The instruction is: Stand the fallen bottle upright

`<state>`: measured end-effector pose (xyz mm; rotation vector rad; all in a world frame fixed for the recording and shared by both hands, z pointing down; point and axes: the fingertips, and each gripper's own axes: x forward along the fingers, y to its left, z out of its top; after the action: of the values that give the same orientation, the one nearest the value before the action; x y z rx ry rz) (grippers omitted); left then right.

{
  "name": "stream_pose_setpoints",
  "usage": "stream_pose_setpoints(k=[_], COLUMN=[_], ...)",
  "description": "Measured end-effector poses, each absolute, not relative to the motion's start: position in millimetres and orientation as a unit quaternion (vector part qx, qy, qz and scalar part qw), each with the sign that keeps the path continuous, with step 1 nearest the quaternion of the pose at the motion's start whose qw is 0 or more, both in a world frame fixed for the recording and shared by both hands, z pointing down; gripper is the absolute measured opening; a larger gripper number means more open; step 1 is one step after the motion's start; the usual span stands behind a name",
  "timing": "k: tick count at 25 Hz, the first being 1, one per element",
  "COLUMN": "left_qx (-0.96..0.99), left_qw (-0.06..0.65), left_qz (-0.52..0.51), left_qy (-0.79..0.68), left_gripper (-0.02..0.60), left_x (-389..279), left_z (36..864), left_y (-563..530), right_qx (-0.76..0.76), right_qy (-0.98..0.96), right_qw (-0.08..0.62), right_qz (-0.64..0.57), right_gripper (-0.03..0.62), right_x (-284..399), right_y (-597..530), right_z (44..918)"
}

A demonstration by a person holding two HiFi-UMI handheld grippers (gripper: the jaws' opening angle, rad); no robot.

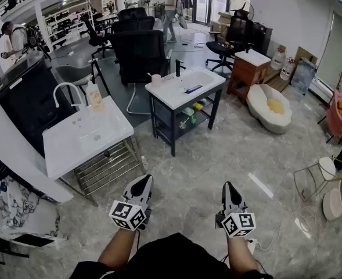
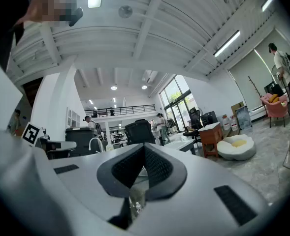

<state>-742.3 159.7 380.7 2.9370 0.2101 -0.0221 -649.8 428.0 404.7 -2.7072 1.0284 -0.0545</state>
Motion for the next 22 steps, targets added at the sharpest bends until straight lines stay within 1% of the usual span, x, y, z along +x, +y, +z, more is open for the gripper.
stream_pose_setpoints(k=[12,14,17,18,19,20,21,22], left_qx=[0.993,0.993,0.993,0.993,0.993,0.994,0.994,0.994], left_qw=[0.096,0.098,0.108,0.109,0.108,0.106,0.105,0.107], left_qz=[-0.009,-0.009,-0.003,-0.002,-0.001,-0.001,0.000,-0.002], left_qy=[0.071,0.070,0.057,0.051,0.045,0.038,0.032,0.027], left_gripper=[0.017,0.017,0.018,0.020,0.042,0.191,0.316,0.321], left_x=[-722.7,-721.3,-720.7,-719.8,-718.5,-716.8,-715.5,-714.8], left_z=[379.4,380.3,383.4,384.2,384.6,384.9,385.0,384.8], left_y=[193.8,199.1,202.4,204.0,206.2,208.3,209.9,211.4], right_qx=[-0.928,-0.922,-0.919,-0.918,-0.917,-0.916,-0.916,-0.917], right_qy=[0.348,0.360,0.371,0.374,0.376,0.375,0.373,0.369], right_qw=[0.128,0.141,0.136,0.131,0.133,0.140,0.147,0.150], right_qz=[-0.031,-0.025,-0.006,-0.002,-0.002,-0.005,-0.010,-0.014], right_gripper=[0.028,0.028,0.032,0.052,0.125,0.259,0.316,0.330], right_x=[-630.7,-630.6,-636.6,-638.0,-638.0,-637.0,-635.8,-635.3], right_y=[469.8,470.5,472.0,473.6,476.2,479.6,483.6,487.5], right_z=[408.9,405.8,398.4,397.3,396.9,397.4,398.9,400.8])
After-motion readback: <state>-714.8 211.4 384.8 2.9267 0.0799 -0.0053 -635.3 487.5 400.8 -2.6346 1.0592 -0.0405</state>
